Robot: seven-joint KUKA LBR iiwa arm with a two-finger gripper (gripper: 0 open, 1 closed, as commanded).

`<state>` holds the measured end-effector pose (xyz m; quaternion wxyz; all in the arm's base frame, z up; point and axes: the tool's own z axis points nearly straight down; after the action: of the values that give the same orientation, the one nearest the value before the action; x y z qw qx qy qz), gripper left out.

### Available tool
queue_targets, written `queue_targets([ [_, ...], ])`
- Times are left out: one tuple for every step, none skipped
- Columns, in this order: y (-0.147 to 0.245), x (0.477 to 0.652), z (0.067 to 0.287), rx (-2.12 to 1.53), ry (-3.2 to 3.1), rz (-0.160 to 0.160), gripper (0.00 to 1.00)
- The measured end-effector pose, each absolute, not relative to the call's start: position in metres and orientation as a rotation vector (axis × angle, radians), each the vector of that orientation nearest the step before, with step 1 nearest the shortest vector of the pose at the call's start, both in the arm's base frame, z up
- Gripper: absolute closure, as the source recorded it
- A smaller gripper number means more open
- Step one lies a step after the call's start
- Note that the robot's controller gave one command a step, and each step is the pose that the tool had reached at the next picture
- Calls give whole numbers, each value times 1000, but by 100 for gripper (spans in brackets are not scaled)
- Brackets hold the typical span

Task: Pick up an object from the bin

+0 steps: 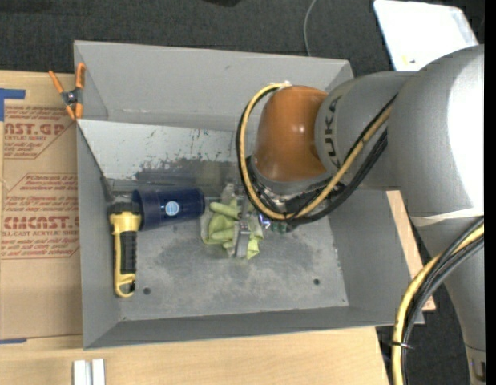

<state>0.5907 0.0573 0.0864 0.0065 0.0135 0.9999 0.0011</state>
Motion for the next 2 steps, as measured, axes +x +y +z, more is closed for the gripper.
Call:
queue_targets([
  [63,584,73,241,3119,11,100],
  [63,584,73,241,3119,11,100],
])
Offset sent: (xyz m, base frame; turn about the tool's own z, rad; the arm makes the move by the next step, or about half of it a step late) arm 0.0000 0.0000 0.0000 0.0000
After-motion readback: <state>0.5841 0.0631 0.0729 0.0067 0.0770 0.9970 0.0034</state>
